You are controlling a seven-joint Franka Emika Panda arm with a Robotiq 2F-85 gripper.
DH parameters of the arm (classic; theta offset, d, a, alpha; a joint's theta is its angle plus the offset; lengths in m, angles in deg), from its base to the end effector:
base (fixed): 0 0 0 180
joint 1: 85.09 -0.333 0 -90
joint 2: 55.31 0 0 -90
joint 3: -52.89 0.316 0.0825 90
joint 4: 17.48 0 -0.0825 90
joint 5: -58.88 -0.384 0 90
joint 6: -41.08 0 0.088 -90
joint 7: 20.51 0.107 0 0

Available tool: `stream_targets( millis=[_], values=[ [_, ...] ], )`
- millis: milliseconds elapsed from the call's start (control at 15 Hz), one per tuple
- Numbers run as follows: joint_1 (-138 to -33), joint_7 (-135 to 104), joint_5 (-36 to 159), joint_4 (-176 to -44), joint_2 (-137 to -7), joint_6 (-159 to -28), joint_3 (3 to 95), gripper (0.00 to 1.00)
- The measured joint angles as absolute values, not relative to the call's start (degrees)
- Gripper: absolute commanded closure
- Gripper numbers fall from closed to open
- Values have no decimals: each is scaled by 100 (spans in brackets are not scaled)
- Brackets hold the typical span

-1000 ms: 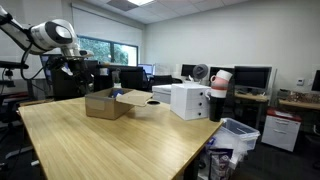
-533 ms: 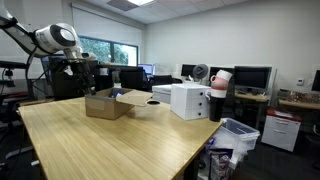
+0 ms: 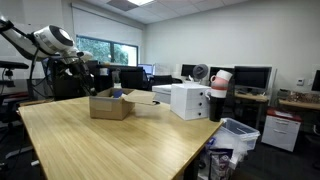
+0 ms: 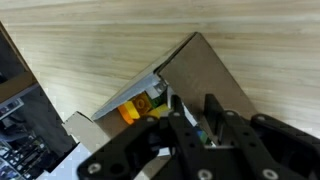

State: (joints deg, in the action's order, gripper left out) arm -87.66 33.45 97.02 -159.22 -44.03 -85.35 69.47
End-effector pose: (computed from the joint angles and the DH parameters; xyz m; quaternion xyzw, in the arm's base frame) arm 0.4321 0.1271 0.3627 0.9545 -0.0890 0.1326 0.2518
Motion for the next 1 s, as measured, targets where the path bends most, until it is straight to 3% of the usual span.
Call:
stream_targets(
  millis=[133,200,267,1000],
  values=[
    [-8845,3593,9840,-15924,-4419,-8276,6973,95],
    [-8896,3710,9911,-15923,-4421,-8118,6982,100],
    [-8960,3861,9997,-15925,-4426,-7904,6989,96],
    [-9266,4546,10268,-15949,-4617,-6504,6984,95]
  ],
)
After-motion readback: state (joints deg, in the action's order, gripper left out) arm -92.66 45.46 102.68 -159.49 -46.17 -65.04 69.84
